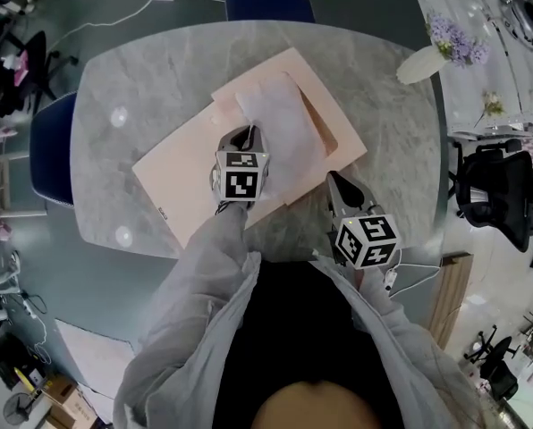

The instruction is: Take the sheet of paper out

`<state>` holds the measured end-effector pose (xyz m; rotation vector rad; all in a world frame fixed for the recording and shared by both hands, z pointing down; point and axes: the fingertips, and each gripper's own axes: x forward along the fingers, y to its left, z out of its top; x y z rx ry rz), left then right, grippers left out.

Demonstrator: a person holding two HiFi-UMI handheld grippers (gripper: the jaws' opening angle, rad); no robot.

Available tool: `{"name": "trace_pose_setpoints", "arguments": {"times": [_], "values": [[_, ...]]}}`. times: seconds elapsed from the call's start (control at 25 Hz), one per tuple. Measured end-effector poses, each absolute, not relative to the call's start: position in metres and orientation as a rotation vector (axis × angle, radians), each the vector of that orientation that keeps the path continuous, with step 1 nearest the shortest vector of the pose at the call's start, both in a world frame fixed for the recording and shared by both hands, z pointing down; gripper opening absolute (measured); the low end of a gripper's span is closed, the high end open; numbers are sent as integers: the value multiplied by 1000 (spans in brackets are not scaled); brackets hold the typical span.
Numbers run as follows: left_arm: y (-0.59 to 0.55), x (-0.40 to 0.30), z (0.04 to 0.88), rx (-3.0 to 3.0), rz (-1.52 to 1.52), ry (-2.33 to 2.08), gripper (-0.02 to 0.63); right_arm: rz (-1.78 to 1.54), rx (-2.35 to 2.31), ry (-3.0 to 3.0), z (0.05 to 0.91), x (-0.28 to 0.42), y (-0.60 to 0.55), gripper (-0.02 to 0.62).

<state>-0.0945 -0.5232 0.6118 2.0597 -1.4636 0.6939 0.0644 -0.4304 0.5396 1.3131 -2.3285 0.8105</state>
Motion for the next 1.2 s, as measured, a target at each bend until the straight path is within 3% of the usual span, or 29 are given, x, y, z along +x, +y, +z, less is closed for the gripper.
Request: {"name": "trace_pose_setpoints", "arguments": {"times": [1.2], "values": [[-370,-130,456,2210,436,-1774,5,649,1329,-2516,472,85,-326,8]]}}
